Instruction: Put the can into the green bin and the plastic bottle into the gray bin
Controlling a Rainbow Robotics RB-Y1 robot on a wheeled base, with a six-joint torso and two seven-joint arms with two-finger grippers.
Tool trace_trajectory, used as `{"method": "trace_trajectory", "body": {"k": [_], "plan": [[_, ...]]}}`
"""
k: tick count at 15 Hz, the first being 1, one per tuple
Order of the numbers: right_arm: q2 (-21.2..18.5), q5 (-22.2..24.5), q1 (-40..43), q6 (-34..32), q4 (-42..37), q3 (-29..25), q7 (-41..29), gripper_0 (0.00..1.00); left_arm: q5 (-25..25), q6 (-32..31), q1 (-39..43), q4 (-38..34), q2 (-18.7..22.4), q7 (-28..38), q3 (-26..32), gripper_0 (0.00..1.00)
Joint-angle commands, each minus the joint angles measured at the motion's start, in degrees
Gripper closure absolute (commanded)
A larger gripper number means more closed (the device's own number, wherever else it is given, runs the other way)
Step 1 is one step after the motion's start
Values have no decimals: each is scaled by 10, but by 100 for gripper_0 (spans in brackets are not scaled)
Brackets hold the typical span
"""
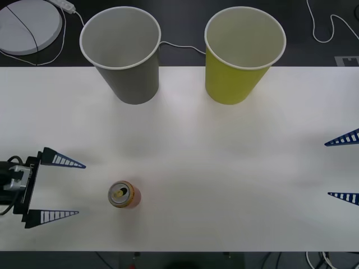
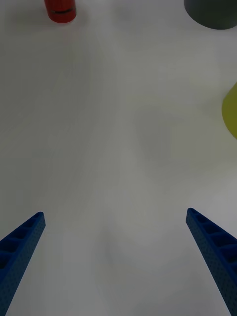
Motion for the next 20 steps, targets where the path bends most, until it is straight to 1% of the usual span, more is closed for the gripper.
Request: {"method": "trace_trajectory", "body": {"k": [1,3,7,15,17,20], "plan": [[0,0,0,0,0,0,0,0,3,1,0,35,-31,-34,-6,0],[0,0,0,0,0,0,0,0,4,0,0,59,-59,-47,-7,0],[0,0,0,0,0,0,0,0,7,1,5,79,-99,-59,-8,0],[0,0,0,0,0,0,0,0,1,38,16,80,-182,-65,-7,0],[0,0,0,0,0,0,0,0,-8,48,16,80,-204,-66,-7,0],[0,0,0,0,0,0,0,0,-24,65,15,80,-226,-69,-6,0]]}}
